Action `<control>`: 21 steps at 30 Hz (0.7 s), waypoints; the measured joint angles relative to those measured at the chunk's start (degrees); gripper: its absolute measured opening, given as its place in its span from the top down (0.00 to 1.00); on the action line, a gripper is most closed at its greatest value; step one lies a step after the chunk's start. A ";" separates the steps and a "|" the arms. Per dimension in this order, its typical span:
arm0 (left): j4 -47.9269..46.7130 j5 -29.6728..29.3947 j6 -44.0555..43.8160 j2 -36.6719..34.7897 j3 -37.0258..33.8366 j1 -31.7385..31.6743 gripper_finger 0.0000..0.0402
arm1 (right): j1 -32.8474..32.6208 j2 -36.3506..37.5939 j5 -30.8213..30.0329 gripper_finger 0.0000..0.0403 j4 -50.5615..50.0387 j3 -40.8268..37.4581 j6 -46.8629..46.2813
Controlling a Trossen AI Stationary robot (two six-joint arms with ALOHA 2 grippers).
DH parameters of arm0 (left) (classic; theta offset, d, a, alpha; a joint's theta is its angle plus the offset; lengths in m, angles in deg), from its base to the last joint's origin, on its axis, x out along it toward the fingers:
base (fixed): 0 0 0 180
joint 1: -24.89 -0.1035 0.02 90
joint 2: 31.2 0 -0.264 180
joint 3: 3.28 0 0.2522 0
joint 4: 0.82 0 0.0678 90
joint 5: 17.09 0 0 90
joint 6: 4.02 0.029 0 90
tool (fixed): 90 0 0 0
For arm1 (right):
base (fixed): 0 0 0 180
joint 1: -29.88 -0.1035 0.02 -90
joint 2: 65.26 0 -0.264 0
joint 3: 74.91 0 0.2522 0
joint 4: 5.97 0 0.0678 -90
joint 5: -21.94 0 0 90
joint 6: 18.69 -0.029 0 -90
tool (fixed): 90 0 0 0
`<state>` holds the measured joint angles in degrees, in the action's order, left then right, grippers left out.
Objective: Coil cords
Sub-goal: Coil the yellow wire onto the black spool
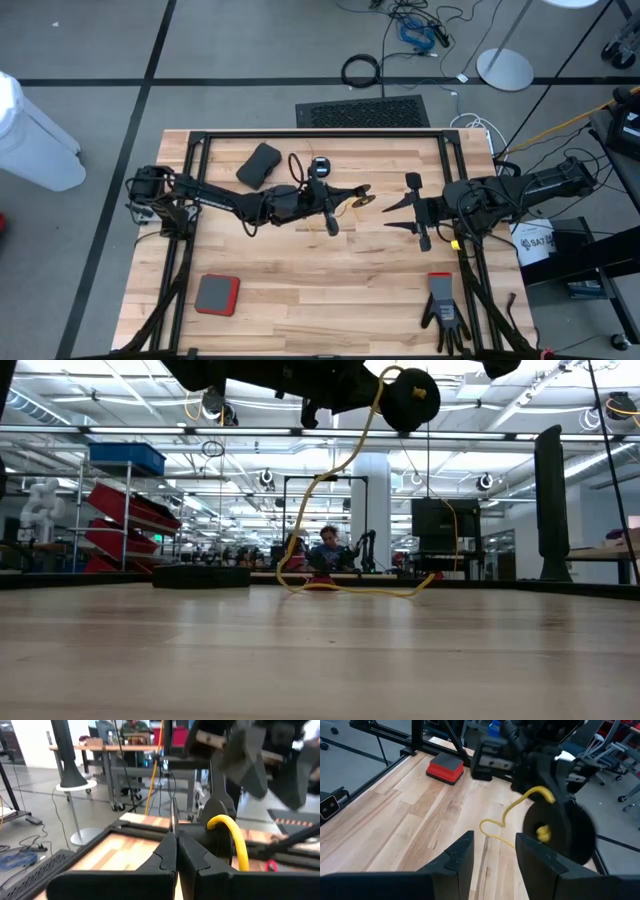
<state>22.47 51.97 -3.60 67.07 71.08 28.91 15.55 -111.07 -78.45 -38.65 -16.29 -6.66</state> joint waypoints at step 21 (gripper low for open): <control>-2.94 -3.73 0.00 0.01 0.00 0.36 1.00 | -0.02 -1.47 0.33 0.67 10.64 -0.02 -5.58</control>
<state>19.53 48.24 -3.60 67.08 71.08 29.27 15.53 -112.54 -78.12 -28.01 -16.31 -12.24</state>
